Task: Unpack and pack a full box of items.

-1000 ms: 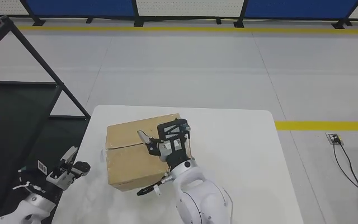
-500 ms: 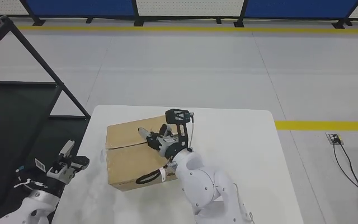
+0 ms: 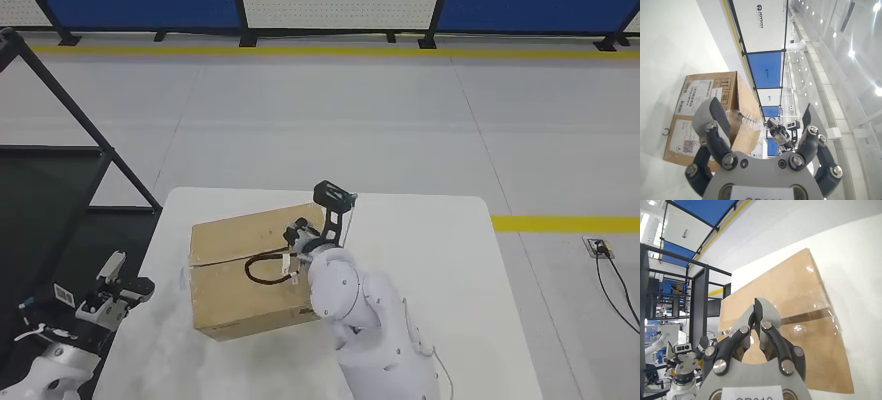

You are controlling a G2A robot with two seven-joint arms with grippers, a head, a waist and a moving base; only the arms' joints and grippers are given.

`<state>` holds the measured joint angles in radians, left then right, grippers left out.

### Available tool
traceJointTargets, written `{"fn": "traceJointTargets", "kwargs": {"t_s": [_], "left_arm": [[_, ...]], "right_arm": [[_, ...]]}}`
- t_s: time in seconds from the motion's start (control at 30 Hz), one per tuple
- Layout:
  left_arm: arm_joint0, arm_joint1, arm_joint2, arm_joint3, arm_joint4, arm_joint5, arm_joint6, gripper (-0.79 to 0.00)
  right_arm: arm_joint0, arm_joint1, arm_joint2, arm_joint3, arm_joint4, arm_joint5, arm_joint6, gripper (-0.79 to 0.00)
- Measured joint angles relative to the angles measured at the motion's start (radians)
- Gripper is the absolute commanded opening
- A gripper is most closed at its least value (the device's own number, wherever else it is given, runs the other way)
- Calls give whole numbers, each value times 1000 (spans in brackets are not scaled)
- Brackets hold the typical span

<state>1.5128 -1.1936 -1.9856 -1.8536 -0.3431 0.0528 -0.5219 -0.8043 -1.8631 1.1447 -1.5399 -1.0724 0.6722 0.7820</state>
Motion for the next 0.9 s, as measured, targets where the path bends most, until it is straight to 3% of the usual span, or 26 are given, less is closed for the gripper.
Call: {"fn": "traceJointTargets", "kwargs": {"t_s": [0.23, 0.53, 0.9], "left_arm": [[-6, 5, 2, 7, -7, -2, -9, 0], [1, 10, -3, 4, -7, -13, -15, 0], [19, 15, -20, 7, -23, -21, -10, 0]], "right_arm": [[-10, 21, 74, -34, 35, -39, 216, -785], [28, 29, 149, 74, 120, -42, 182, -785], [69, 36, 191, 193, 265, -119, 147, -785]]}}
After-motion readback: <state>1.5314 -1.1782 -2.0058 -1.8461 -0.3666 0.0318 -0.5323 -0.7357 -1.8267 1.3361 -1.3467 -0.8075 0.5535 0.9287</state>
